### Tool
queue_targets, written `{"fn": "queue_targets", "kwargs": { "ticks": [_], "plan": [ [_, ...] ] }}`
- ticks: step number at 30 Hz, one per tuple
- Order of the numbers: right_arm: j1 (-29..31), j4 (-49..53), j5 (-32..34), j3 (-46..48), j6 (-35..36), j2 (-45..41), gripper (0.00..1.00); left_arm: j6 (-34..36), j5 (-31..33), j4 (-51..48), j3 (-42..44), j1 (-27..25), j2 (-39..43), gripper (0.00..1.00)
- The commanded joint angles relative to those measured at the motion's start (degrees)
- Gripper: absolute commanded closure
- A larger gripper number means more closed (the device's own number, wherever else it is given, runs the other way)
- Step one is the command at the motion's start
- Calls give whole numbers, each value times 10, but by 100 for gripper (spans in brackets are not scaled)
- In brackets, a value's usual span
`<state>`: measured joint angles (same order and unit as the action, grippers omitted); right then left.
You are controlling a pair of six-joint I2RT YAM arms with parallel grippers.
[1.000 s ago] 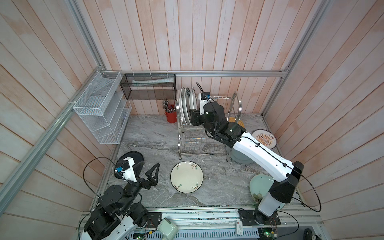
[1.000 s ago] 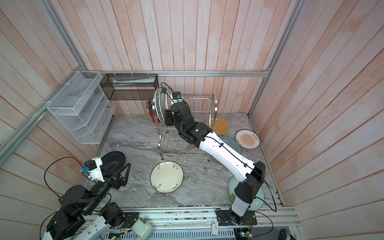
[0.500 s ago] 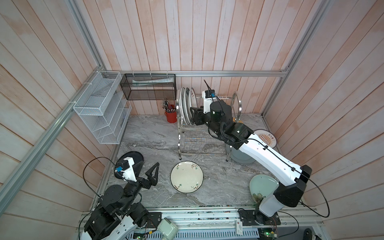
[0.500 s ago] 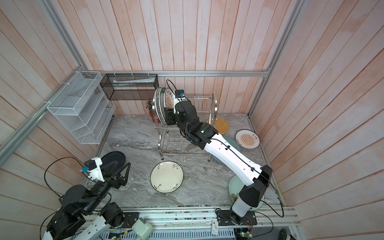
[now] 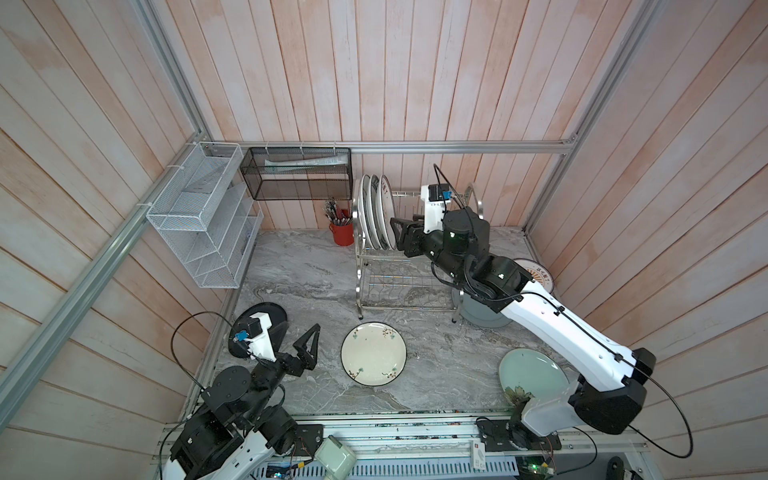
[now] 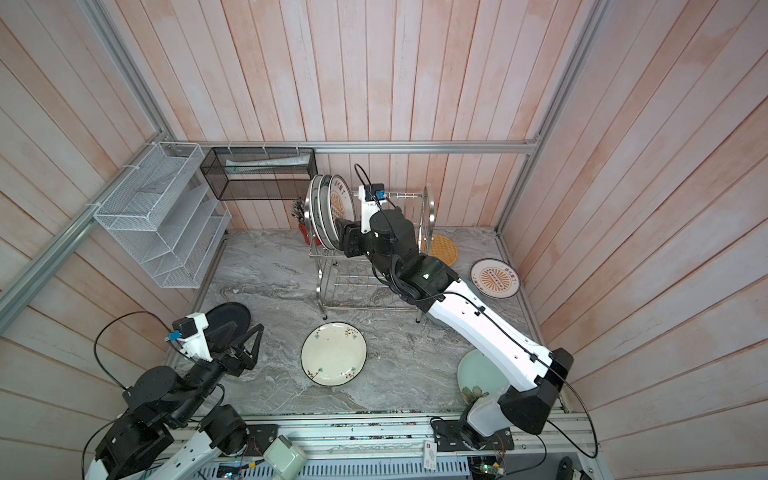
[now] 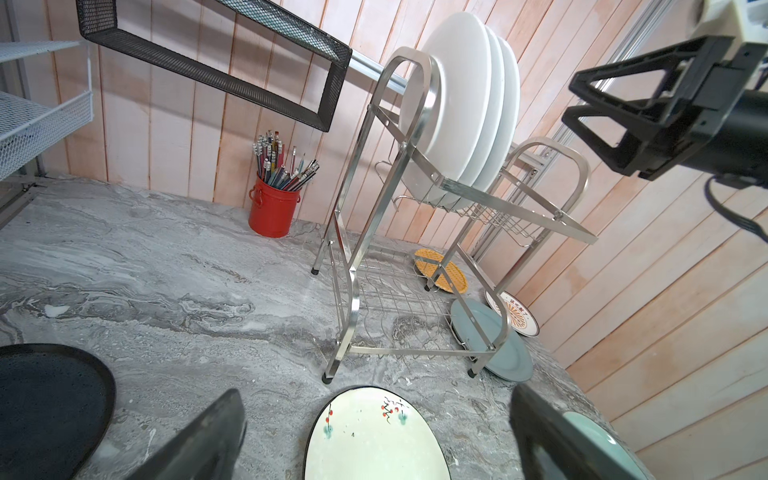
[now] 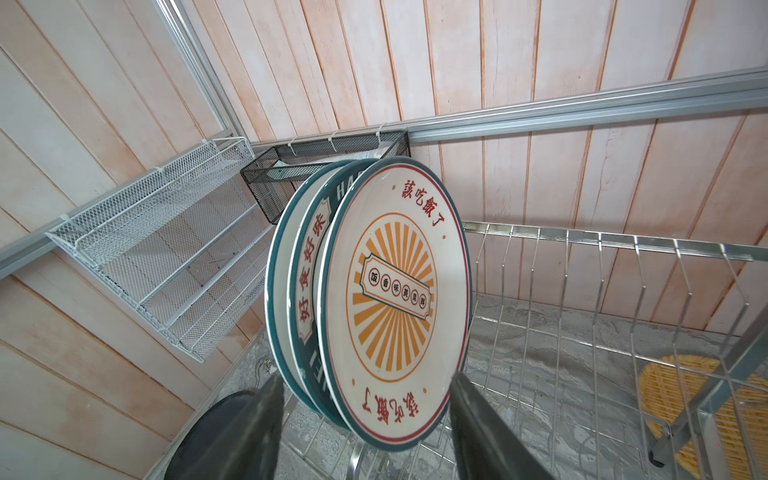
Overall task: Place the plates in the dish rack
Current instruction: 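Open the right gripper and withdraw it from the rack toward the robot, then move the left gripper over the dark plate while the right gripper draws back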
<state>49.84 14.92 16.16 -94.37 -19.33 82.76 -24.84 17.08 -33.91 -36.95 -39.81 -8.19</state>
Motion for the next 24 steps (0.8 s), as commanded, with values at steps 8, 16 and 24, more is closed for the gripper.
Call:
{"fn": "queue_targets", "kwargs": {
  "ticks": [8,16,24],
  "plan": [
    [4,-119,-61,223,39,-175,2,-14,39,-18,-9,-9,-2,0],
    [5,-312,-150,489,86,-293,2,-43,60,-29,-13,-20,-24,0],
    [41,-455,-156,652,126,-287,2,-238,59,-37,53,-21,-124,0]
  ]
}}
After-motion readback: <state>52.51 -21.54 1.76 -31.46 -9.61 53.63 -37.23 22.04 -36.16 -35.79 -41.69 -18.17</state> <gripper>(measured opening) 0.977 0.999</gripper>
